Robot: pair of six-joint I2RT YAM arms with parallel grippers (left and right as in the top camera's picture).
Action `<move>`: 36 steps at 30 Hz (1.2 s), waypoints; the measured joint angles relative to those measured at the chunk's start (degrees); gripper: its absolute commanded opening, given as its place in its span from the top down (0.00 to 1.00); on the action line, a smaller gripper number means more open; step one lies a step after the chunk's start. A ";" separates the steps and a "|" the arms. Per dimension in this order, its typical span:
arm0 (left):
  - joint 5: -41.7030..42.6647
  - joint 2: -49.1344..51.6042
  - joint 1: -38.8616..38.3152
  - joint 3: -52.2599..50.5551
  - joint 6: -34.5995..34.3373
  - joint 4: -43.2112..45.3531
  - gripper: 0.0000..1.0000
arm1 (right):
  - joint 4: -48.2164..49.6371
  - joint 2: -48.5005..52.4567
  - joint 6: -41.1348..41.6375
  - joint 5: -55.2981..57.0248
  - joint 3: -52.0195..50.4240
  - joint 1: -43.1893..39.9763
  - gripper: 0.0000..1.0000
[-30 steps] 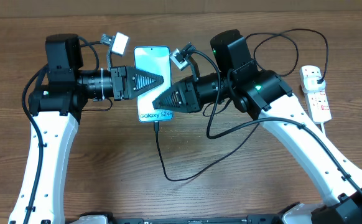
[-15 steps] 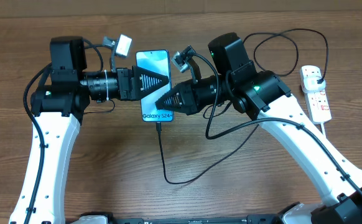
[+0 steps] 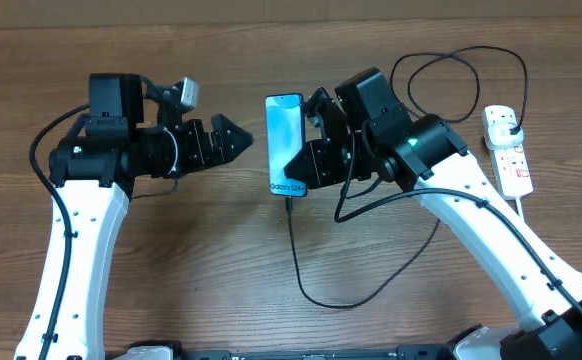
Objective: Plug charger to phone and switch on socket
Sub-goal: 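Open the left gripper and pull it back from the phone, then lower the held phone flat onto the table with the right gripper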
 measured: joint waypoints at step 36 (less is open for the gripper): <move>-16.74 0.00 0.00 0.00 0.02 -3.06 0.00 | -0.94 19.71 3.58 13.66 -0.04 0.00 0.94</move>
